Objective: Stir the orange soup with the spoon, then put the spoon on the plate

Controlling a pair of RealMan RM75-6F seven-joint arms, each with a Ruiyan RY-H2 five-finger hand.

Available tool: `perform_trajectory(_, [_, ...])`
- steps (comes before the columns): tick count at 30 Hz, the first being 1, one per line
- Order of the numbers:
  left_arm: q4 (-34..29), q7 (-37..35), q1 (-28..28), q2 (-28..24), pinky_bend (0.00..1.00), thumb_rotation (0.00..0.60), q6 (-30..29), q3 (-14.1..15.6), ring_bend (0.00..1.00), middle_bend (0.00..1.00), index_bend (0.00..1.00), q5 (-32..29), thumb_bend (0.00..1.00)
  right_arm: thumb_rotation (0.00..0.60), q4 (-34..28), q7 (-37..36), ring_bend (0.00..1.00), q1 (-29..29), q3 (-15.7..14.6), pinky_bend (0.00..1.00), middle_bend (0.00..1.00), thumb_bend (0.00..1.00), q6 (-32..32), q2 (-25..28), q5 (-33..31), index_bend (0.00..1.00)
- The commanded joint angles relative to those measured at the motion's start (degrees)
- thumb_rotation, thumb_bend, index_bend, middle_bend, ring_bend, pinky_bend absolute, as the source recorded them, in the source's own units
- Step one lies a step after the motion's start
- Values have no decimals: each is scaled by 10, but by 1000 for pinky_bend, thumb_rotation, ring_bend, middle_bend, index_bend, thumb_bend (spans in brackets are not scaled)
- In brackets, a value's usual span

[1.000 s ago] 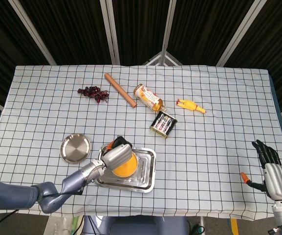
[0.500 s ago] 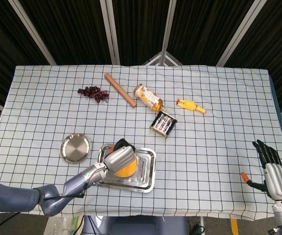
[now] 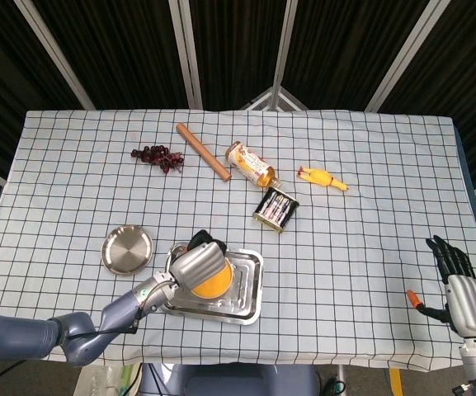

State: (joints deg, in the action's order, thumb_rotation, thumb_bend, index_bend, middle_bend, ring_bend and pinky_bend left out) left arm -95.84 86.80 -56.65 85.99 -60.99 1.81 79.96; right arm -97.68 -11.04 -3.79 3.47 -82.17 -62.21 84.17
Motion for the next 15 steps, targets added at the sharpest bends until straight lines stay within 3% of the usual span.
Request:
perform_trajectory(1, [-4,-6,2,-1,1000,600,0,-3,1000,1000,790,1,575,600,0,0,0,0,0,0,0,339,0,0,0,0])
perform_trajectory(15, [-18,3,-5,9,1000,600,31,0,1000,1000,791,14,575,600,0,-2,0,0,0,0,0,339,0,0,-1,0])
